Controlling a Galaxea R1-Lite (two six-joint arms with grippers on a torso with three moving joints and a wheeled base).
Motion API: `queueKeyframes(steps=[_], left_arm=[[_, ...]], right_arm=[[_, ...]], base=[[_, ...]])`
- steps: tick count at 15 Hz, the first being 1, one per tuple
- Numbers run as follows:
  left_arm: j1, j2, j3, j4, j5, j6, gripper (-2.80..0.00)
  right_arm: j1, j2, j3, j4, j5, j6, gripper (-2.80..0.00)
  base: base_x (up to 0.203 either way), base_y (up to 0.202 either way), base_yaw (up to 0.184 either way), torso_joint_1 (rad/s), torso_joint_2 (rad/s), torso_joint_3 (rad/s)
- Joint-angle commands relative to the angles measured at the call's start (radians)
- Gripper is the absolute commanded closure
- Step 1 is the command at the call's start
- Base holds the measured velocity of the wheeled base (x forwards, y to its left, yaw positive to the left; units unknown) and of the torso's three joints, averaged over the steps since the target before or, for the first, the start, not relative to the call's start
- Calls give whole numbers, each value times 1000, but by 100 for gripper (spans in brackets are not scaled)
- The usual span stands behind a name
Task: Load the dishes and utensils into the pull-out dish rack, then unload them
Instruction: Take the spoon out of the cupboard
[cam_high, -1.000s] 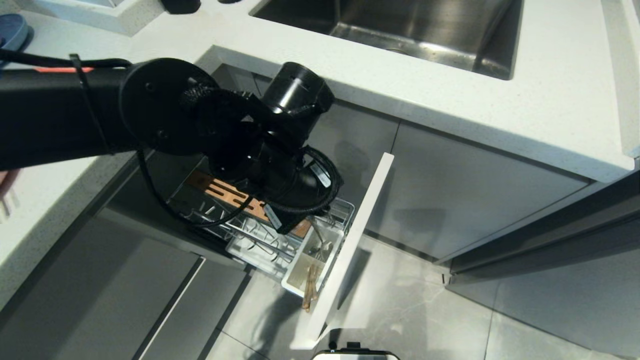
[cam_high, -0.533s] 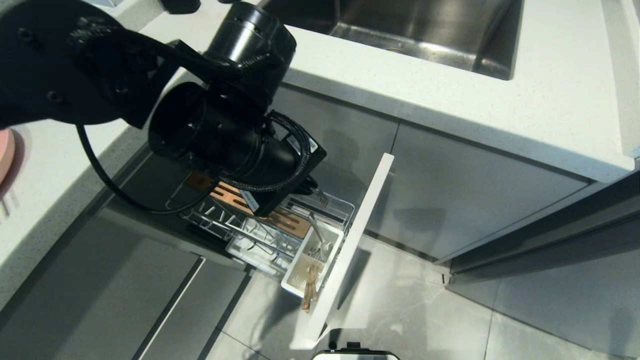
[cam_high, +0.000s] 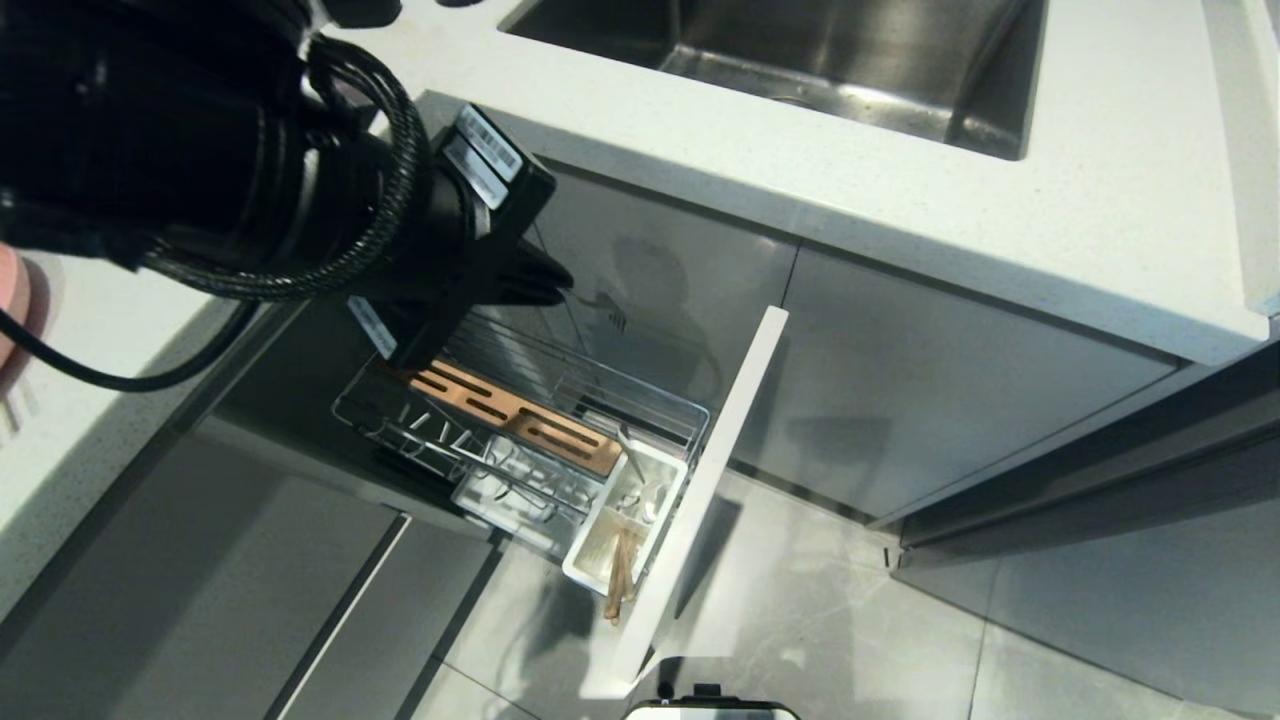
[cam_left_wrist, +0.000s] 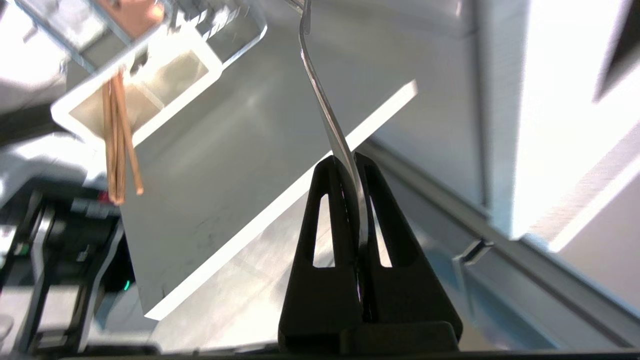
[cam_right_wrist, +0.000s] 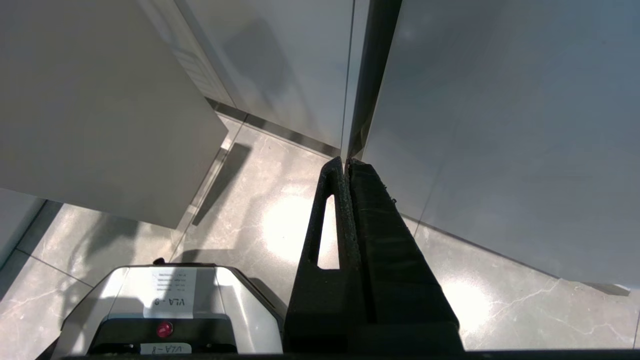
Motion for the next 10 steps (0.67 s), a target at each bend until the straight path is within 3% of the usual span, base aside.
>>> queueKeyframes(steps=[1, 7, 10], left_arm=[[-5, -67, -11, 2, 20, 2, 0], [-3, -197, -54, -4, 54, 64, 0], [-2, -240, -77, -9, 166, 116, 0]], right_arm=[[1, 0, 2, 0, 0, 1, 0], [1, 0, 2, 0, 0, 0, 0], [1, 0, 2, 0, 0, 0, 0]], base=[[0, 0, 0, 0, 0, 0], [0, 0, 0, 0, 0, 0], [0, 0, 0, 0, 0, 0]])
